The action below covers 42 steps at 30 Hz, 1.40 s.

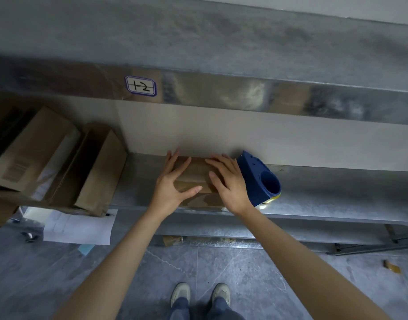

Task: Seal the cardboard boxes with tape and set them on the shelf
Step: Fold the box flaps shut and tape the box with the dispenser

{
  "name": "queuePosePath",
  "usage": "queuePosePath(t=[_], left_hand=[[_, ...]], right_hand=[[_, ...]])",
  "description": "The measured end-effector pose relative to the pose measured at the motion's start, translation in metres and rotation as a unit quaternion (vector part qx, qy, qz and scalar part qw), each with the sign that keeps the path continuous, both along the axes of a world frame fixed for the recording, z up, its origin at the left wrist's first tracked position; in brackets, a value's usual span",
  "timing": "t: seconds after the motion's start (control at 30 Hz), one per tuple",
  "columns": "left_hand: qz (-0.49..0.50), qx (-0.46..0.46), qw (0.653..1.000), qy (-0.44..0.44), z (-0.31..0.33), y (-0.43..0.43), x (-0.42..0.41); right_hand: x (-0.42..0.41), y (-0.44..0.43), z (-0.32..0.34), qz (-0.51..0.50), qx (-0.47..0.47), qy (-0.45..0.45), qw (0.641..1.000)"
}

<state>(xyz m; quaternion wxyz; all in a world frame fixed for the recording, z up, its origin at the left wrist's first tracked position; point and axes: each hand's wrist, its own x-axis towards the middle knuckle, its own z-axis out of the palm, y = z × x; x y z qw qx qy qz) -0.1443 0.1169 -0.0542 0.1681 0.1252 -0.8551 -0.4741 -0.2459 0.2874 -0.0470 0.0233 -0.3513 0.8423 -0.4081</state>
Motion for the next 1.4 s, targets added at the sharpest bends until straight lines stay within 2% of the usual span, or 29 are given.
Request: queuePosePath(t=[0.2, 0.4, 0.5, 0.6, 0.67, 0.77, 0.9, 1.0, 1.1, 1.2, 1.4], left_hand=[[0.051, 0.057, 0.997, -0.018, 0.0, 0.005, -0.003], [0.081, 0.117, 0.99, -0.003, 0.005, 0.011, -0.005], [0.055, 0.041, 0.997, 0.023, 0.001, 0.008, -0.001], [0.004, -0.136, 0.989, 0.053, -0.006, -0.003, 0.001], [-0.024, -0.211, 0.975, 0.065, -0.007, -0.008, 0.001], [-0.048, -0.216, 0.973, 0.068, -0.006, -0.011, 0.0], [-0.039, -0.19, 0.979, 0.067, -0.005, -0.009, -0.002], [-0.015, -0.126, 0.989, 0.072, -0.006, -0.004, -0.002], [0.019, -0.036, 0.997, 0.063, -0.007, 0.002, -0.002], [0.036, 0.032, 0.997, 0.059, -0.008, 0.004, -0.003], [0.06, 0.06, 0.995, 0.059, -0.009, 0.006, -0.005]], right_hand=[[0.005, -0.002, -0.003, -0.053, -0.158, -0.147, 0.975], [0.006, -0.003, -0.001, -0.07, -0.178, -0.198, 0.961], [0.006, -0.002, -0.002, -0.083, -0.173, -0.223, 0.956], [0.003, 0.0, -0.004, -0.064, -0.091, -0.099, 0.989], [0.0, 0.003, -0.005, -0.025, -0.028, 0.018, 0.999], [-0.007, 0.008, -0.004, 0.066, 0.053, 0.162, 0.983], [-0.015, 0.009, -0.001, 0.12, 0.093, 0.21, 0.966], [-0.013, 0.007, -0.006, 0.087, 0.062, 0.169, 0.98], [-0.008, 0.003, -0.01, 0.027, -0.009, 0.064, 0.998], [-0.003, -0.001, -0.008, -0.024, -0.075, -0.017, 0.997], [0.004, -0.002, -0.006, -0.076, -0.128, -0.118, 0.982]])
